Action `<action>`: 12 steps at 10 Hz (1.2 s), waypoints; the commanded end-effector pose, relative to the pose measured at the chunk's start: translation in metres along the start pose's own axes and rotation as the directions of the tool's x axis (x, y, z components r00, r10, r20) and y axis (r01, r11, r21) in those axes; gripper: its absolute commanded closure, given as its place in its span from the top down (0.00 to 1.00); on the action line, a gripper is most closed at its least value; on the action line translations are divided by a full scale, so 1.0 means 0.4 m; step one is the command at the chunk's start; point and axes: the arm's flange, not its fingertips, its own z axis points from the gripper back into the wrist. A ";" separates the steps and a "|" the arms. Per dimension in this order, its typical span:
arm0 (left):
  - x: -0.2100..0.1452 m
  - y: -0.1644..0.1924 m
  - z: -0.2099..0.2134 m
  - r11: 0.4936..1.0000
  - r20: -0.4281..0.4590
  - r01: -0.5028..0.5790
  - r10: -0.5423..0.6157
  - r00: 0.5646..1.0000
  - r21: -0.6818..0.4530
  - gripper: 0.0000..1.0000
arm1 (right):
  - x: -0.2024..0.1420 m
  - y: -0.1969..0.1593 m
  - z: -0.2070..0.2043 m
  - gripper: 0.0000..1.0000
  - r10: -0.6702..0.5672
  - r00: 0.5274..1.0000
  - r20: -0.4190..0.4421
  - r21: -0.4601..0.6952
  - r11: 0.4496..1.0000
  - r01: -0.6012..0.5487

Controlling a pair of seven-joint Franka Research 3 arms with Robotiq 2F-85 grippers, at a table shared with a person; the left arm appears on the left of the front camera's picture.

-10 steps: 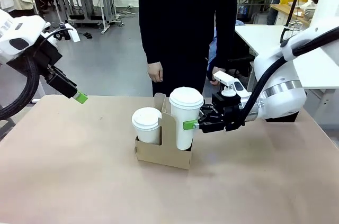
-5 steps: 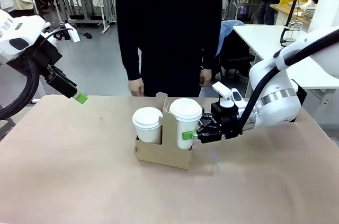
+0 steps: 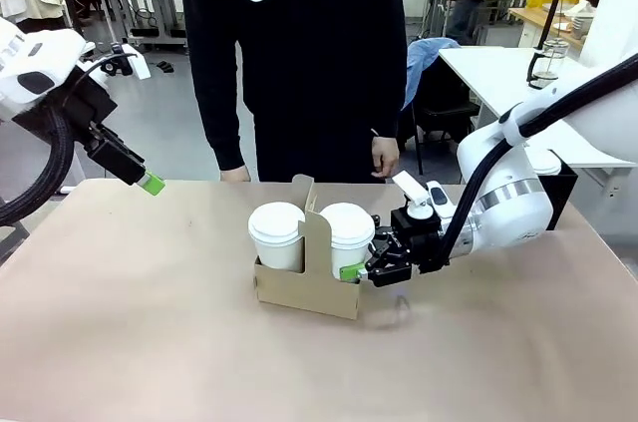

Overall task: Pour a drink into a cup and package it in a carrier.
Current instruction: Insert the held 600 ml Paper Cup into the Cup Carrier.

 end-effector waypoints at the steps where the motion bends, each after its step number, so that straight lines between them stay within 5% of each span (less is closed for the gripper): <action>1: 0.000 0.001 0.001 1.000 0.002 0.007 -0.007 1.000 0.002 1.00 | 0.001 -0.004 0.005 1.00 0.040 0.999 -0.036 -0.004 0.999 -0.040; 6: 0.000 0.001 0.001 1.000 0.002 0.007 -0.007 1.000 0.002 1.00 | 0.019 0.064 0.129 1.00 -0.045 0.996 -0.074 -0.074 0.996 0.039; 12: 0.000 0.001 0.001 1.000 0.002 0.007 -0.007 1.000 0.002 1.00 | 0.082 0.238 0.404 1.00 -0.257 0.957 -0.135 -0.372 0.908 0.191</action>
